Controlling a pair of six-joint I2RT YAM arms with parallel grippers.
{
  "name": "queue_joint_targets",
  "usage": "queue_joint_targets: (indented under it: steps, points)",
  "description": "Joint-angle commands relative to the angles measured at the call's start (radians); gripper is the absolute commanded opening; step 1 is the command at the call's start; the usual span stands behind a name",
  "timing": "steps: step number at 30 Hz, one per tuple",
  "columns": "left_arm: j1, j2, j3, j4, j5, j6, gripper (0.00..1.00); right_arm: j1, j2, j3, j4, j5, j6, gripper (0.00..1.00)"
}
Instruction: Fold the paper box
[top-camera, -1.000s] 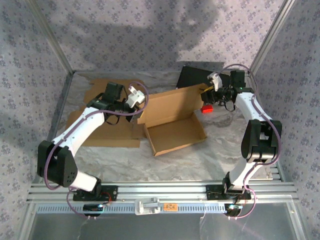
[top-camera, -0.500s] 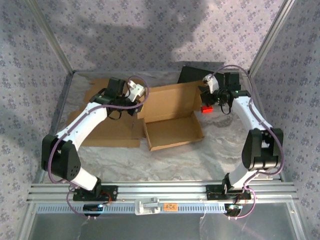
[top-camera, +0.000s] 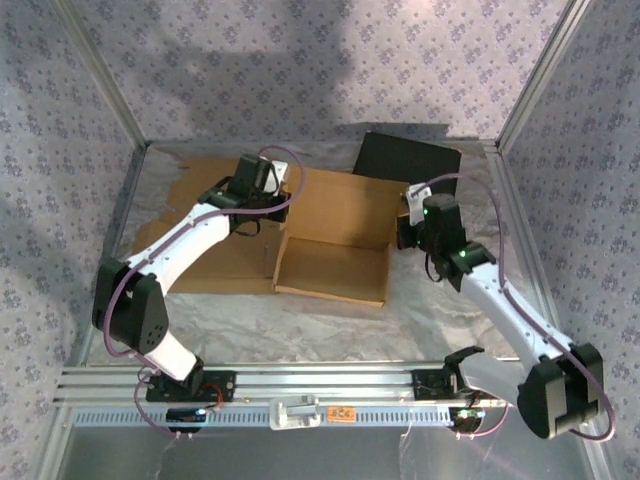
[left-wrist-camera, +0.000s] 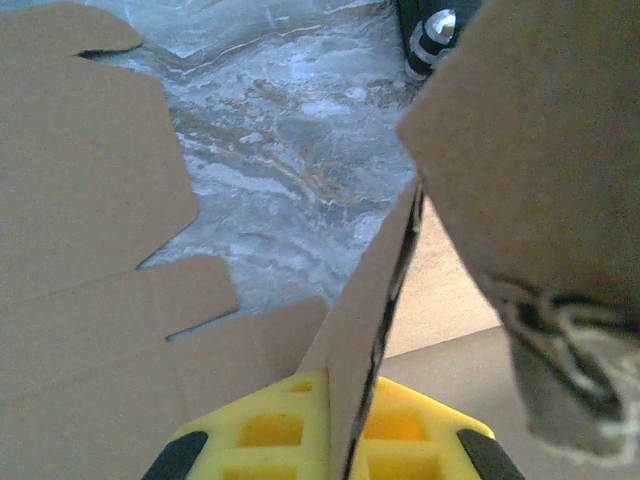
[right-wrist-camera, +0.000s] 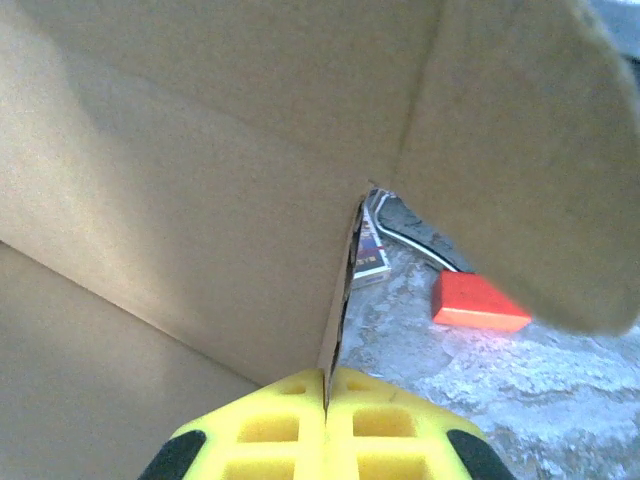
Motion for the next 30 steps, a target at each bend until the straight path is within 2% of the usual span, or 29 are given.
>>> queue_joint_targets:
  steps: [1, 7, 13, 20, 30]
  points:
    - [-0.037, -0.044, -0.089, 0.198, 0.045, -0.044, 0.0, 0.067, -0.042, -0.064, 0.173, 0.165, 0.078, 0.0]
    - [-0.043, -0.041, -0.206, 0.473, 0.09, -0.074, 0.0, 0.108, -0.055, -0.134, 0.292, 0.283, 0.075, 0.0]
    - [-0.069, -0.013, -0.275, 0.681, 0.058, -0.044, 0.0, 0.106, -0.049, -0.158, 0.335, 0.279, 0.064, 0.0]
    - [-0.126, -0.01, -0.36, 0.785, -0.008, -0.044, 0.0, 0.128, -0.109, -0.276, 0.378, 0.309, 0.086, 0.0]
    - [-0.222, 0.004, -0.446, 0.859, -0.14, -0.072, 0.03, 0.135, -0.237, -0.4, 0.341, 0.325, 0.111, 0.0]
